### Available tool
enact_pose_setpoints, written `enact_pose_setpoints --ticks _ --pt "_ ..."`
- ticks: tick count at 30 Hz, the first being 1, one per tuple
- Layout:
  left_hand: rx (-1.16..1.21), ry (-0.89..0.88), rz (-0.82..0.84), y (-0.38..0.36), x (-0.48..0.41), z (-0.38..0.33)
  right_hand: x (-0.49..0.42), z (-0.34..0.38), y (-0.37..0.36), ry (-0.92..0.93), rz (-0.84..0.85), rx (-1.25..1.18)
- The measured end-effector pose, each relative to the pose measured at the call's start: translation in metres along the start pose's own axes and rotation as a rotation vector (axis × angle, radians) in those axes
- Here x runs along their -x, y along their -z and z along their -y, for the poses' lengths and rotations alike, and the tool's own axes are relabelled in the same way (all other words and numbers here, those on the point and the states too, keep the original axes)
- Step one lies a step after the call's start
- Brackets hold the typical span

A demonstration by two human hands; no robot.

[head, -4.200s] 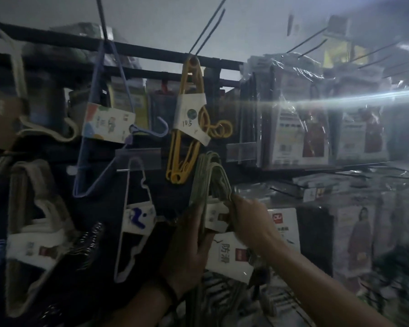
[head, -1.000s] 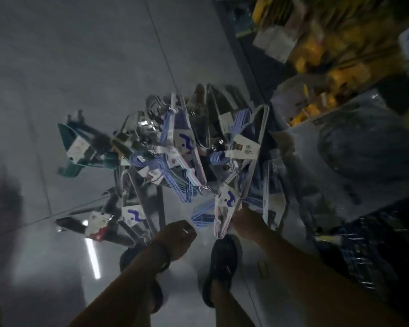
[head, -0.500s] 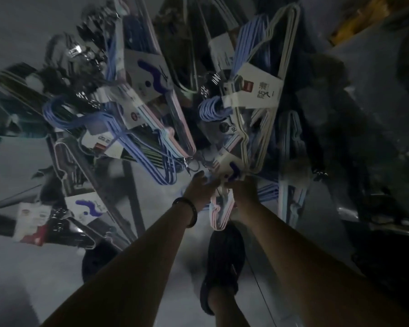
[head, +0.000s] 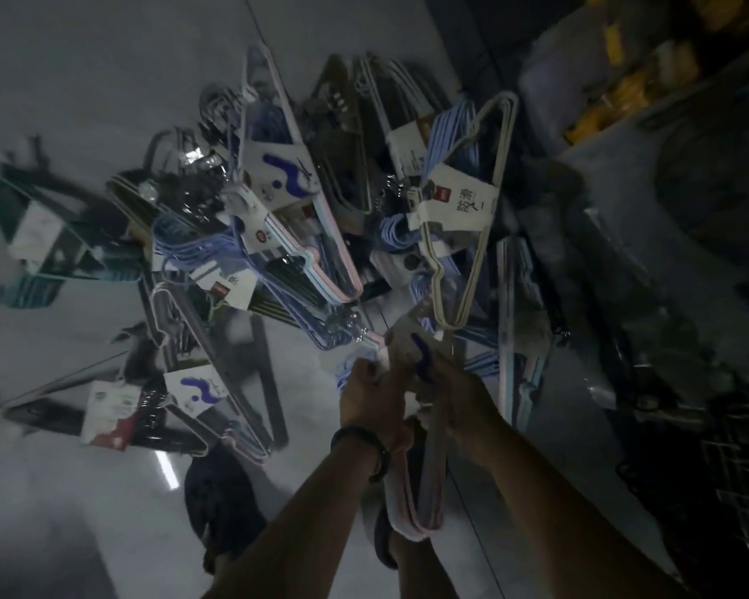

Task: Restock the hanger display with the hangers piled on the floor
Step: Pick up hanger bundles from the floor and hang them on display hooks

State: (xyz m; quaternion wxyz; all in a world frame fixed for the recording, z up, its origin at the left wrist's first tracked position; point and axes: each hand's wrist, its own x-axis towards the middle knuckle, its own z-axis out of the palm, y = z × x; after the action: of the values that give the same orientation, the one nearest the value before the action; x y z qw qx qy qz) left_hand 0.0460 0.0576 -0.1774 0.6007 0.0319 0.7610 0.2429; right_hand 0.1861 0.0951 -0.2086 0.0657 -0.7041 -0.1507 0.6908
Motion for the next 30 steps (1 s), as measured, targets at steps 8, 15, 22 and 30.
enact_pose_setpoints --ticks 8,15,22,30 --pt "-0.105 0.021 0.153 0.035 0.053 -0.007 0.059 0.001 -0.018 -0.074 -0.015 -0.069" --pt "0.498 0.176 -0.008 0.089 0.01 -0.028 0.067 -0.001 -0.031 -0.086 -0.107 -0.397" --pt "0.53 0.104 0.141 0.095 -0.033 -0.055 0.063 -0.016 -0.036 -0.064 -0.16 -0.498" --pt "0.296 -0.097 0.007 0.095 -0.046 -0.045 0.055 -0.04 -0.071 0.004 -0.259 -0.568"
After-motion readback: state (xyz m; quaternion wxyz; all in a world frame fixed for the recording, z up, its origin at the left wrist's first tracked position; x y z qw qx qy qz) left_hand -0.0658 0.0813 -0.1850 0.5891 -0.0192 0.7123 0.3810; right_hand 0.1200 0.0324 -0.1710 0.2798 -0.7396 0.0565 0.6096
